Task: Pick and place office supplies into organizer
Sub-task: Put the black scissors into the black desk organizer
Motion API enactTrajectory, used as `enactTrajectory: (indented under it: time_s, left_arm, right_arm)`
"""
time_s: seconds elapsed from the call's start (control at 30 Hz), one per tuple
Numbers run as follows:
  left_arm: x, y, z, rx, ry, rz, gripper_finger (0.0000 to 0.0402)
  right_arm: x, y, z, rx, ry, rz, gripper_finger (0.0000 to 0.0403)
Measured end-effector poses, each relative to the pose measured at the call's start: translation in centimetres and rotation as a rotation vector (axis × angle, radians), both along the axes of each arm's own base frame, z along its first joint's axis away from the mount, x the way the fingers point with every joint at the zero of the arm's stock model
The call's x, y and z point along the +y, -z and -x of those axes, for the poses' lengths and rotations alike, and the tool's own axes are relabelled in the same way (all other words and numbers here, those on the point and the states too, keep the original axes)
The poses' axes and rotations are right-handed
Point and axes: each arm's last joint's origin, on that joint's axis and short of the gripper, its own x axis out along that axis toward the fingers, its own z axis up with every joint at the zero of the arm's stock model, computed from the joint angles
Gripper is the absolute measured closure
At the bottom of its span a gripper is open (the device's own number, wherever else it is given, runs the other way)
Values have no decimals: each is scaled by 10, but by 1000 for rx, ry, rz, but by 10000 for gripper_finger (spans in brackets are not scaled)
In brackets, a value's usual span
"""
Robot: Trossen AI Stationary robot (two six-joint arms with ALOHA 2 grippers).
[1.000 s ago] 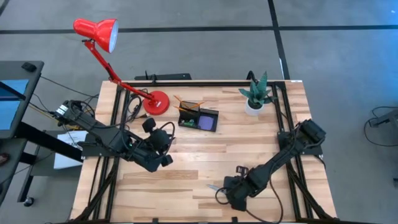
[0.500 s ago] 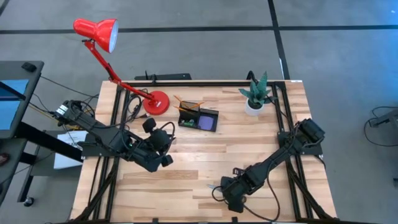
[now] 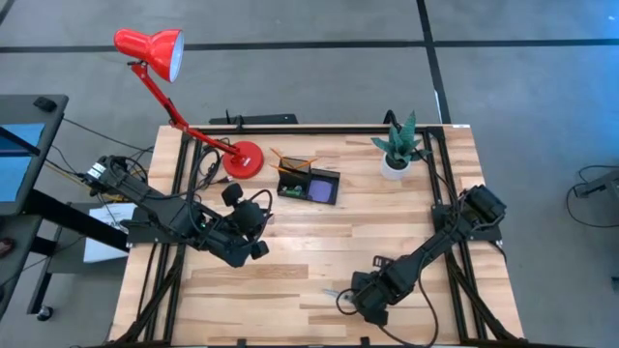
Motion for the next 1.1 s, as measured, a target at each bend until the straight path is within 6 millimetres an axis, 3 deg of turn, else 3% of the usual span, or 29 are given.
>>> enactTrajectory:
  time_s: [0.6,1.1]
  left_arm:
    - [0,0,0,7,9,13,365]
    - [0,0,0,8,10,11,365]
  right_arm:
    - [-13,1,4,12,-59,169,289]
    - [-24,15,6,48,-6,114,290]
